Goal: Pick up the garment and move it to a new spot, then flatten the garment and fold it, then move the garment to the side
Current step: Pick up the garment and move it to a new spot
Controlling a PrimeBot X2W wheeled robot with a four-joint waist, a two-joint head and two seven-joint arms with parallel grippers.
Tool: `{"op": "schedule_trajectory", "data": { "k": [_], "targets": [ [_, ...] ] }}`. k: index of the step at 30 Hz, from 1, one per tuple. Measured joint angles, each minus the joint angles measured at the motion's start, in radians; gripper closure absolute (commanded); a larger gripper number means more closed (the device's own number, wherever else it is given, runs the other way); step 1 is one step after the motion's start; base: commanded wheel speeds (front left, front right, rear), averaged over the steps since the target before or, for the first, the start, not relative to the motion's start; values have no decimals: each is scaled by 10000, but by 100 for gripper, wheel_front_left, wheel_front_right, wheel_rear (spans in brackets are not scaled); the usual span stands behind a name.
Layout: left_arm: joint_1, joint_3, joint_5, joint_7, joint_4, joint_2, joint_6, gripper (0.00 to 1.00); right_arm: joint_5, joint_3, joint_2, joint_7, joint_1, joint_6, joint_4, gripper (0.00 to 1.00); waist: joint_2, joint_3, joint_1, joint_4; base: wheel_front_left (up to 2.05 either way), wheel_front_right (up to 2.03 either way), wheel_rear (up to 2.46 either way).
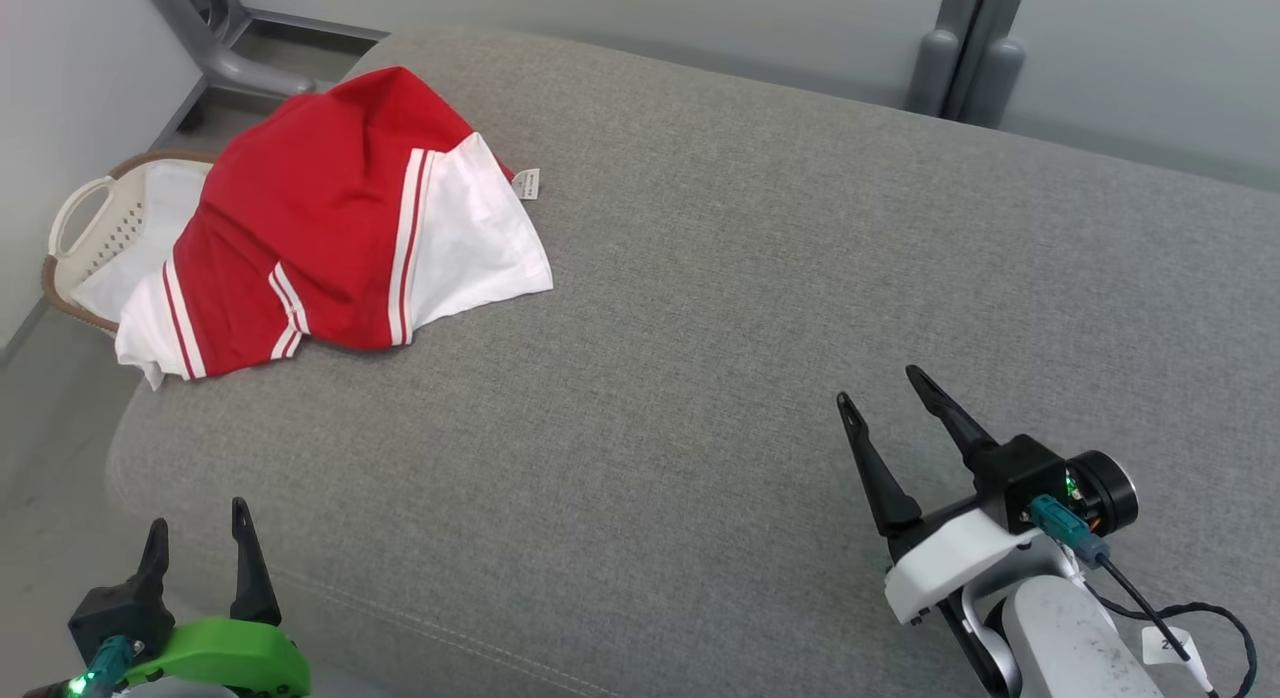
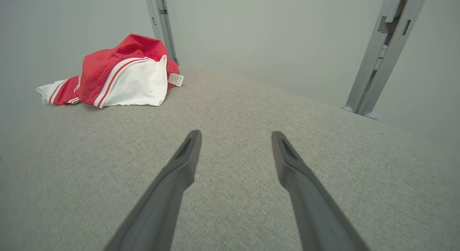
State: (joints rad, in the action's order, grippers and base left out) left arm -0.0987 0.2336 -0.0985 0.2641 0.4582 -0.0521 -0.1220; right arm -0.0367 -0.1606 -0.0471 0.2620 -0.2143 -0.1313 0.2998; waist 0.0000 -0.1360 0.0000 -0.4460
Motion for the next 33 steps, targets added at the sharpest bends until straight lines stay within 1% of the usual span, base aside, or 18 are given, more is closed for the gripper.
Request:
{"op": "schedule_trajectory", "data": {
  "k": [3, 5, 8, 10, 17, 23, 30, 33],
  "targets": [
    [-12, 88, -75, 0, 33, 0, -10, 0, 13, -44, -2, 0, -21, 0, 2, 0, 0, -138, 0, -91, 0, 0, 0],
    [-162, 4, -374, 0, 73, 0, -23, 0, 33, -77, 0, 0, -65, 0, -2, 0, 0, -255, 0, -75, 0, 0, 0],
    [-487, -431, -662, 0, 182, -8, -52, 0, 96, 25, 4, 0, -144, 0, -46, 0, 0, -423, 0, 18, 0, 0, 0],
    [-812, -897, -1041, 0, 213, -167, -54, 0, 150, 109, -2, 0, -306, 0, -102, 0, 0, -579, 0, 88, 0, 0, 0],
    [-2684, -2088, -2644, 0, 403, -1707, -56, 0, 403, 40, 0, 0, -832, 0, -384, 0, 0, -1378, 0, 394, 0, 0, 0],
    [-4506, -2832, -3795, 4, 1064, -2941, -58, 0, 644, -161, -2, 0, -1418, 0, -598, 0, 0, -2256, 0, 748, 0, 0, 0],
    [-6275, -3908, -4863, 6, 2109, -4038, -59, 0, 755, -474, -4, 13, -2009, 0, -823, 0, 0, -3305, 0, 1231, 0, 0, 0],
    [-6998, -4560, -5221, 6, 2938, -4479, -63, 0, 757, -625, -10, 13, -2163, 0, -895, 0, 0, -3760, 1, 1498, 0, 0, 0]
  ]
}}
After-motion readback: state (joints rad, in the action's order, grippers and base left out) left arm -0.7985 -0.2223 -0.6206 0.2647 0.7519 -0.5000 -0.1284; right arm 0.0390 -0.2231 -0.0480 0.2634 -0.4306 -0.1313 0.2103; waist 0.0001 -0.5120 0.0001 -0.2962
